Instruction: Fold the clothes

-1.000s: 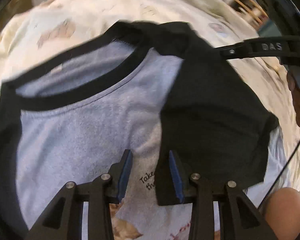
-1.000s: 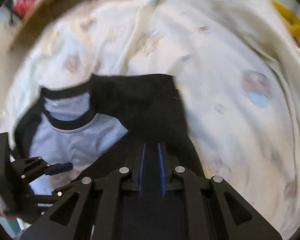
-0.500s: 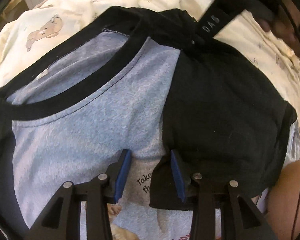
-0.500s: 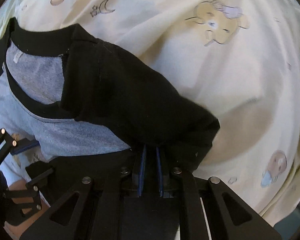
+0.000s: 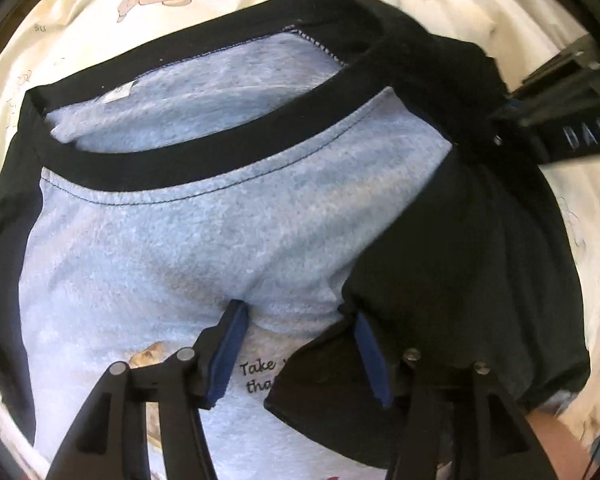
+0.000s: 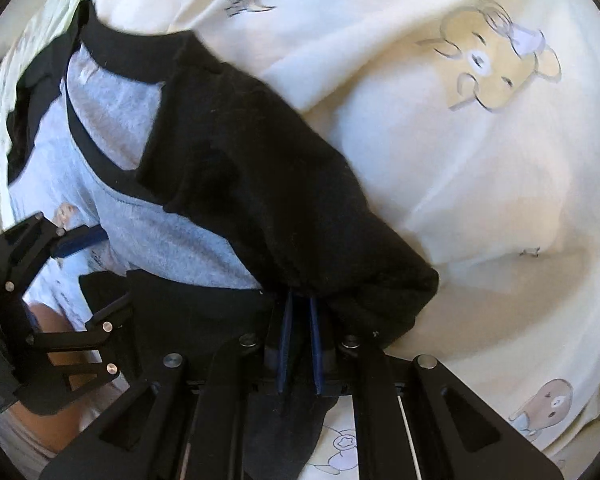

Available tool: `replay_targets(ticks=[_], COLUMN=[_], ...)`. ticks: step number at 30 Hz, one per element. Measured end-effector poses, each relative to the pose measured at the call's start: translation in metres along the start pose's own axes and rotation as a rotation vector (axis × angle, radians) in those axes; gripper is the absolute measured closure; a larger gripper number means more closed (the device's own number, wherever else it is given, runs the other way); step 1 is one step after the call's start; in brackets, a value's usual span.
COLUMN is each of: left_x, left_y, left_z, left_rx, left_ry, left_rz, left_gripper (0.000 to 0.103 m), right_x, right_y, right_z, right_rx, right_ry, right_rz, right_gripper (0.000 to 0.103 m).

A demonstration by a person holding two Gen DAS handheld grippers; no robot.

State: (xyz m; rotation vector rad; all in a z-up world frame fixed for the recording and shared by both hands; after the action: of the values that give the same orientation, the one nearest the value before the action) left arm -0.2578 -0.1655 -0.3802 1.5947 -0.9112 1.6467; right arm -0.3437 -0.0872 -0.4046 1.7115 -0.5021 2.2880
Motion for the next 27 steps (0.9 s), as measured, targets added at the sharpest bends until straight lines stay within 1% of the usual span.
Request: replay_targets(ticks=[4, 5, 7, 9, 10, 11, 13, 14, 15, 16, 17, 18, 20, 22, 23, 24, 25, 27], left_x=[0.011, 0.023, 0.055, 0.077, 0.089, 0.097, 0.093, 0.094, 0.096, 0.099, 0.099, 0.096, 0.089, 0.081, 0.078, 0.076, 0.075, 0.074], left_y=[-0.006, -0.013, -0.036, -0.058, -0.072, -0.081, -0.077, -0.082, -0.090, -0.098, -0.104, -0.111, -0.127, -0.136, -0.136, -0.134, -0.130, -0.122], left_z=[0.004, 0.011, 0.039, 0.070, 0.098, 0.125, 0.203, 0.241, 0.277, 0.314, 0.353, 0.381, 0.430, 0.460, 0.468, 0.474, 0.477, 0.482], left_rx=[-0.023, 0.001, 0.082, 0.140, 0.173, 0.208, 0.318, 0.396, 0.481, 0.566, 0.660, 0.738, 0.882, 0.971, 0.985, 0.990, 0.993, 0.999], left_ry=[-0.058, -0.083, -0.154, -0.219, -0.250, -0.269, -0.281, -0.281, -0.279, -0.277, -0.287, -0.314, -0.378, -0.446, -0.471, -0.491, -0.512, -0.556], left_rz=[0.000, -0.010, -0.058, -0.100, -0.139, -0.178, -0.234, -0.256, -0.275, -0.295, -0.320, -0.336, -0.358, -0.393, -0.417, -0.439, -0.455, -0.485], left_gripper=[0.047, 0.047, 0.045, 0.038, 0.031, 0.030, 0.030, 0.030, 0.030, 0.030, 0.030, 0.030, 0.030, 0.030, 0.030, 0.030, 0.030, 0.030], right_x=[-0.003, -0.003, -0.002, 0.002, 0.006, 0.013, 0.036, 0.053, 0.069, 0.081, 0.092, 0.098, 0.102, 0.096, 0.090, 0.082, 0.074, 0.056], right_y=[-0.003, -0.005, -0.009, -0.013, -0.014, -0.013, -0.001, 0.012, 0.027, 0.045, 0.063, 0.083, 0.123, 0.151, 0.160, 0.170, 0.184, 0.209], right_z=[0.008, 0.009, 0.011, 0.013, 0.016, 0.022, 0.043, 0.060, 0.080, 0.104, 0.128, 0.154, 0.213, 0.276, 0.300, 0.311, 0.322, 0.332], right_rx=[0.017, 0.000, -0.040, -0.097, -0.119, -0.135, -0.152, -0.148, -0.140, -0.124, -0.109, -0.097, -0.058, -0.017, 0.000, 0.014, 0.028, 0.029], right_ry=[-0.048, -0.048, -0.049, -0.041, -0.034, -0.021, 0.027, 0.054, 0.080, 0.103, 0.136, 0.187, 0.309, 0.411, 0.447, 0.466, 0.475, 0.456], right_rz=[-0.019, -0.035, -0.067, -0.089, -0.085, -0.091, -0.153, -0.210, -0.262, -0.302, -0.338, -0.363, -0.387, -0.381, -0.373, -0.364, -0.354, -0.311], right_gripper=[0.095, 0.095, 0.094, 0.091, 0.090, 0.087, 0.086, 0.080, 0.063, 0.050, 0.018, 0.010, 0.011, 0.013, 0.019, 0.026, 0.028, 0.036])
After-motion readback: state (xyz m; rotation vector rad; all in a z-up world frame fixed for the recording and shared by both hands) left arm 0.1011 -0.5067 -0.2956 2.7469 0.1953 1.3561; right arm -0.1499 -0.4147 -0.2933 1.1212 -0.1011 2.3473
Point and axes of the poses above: each gripper's, at about its wrist camera, not at the fingertips, and x roughly against the way its jaws point, z to its left, y to its top, the point moved 8 cm from there along -x, roughly the way its jaws point, and after that the axes turned 8 degrees about x, right-handed, at the moved point
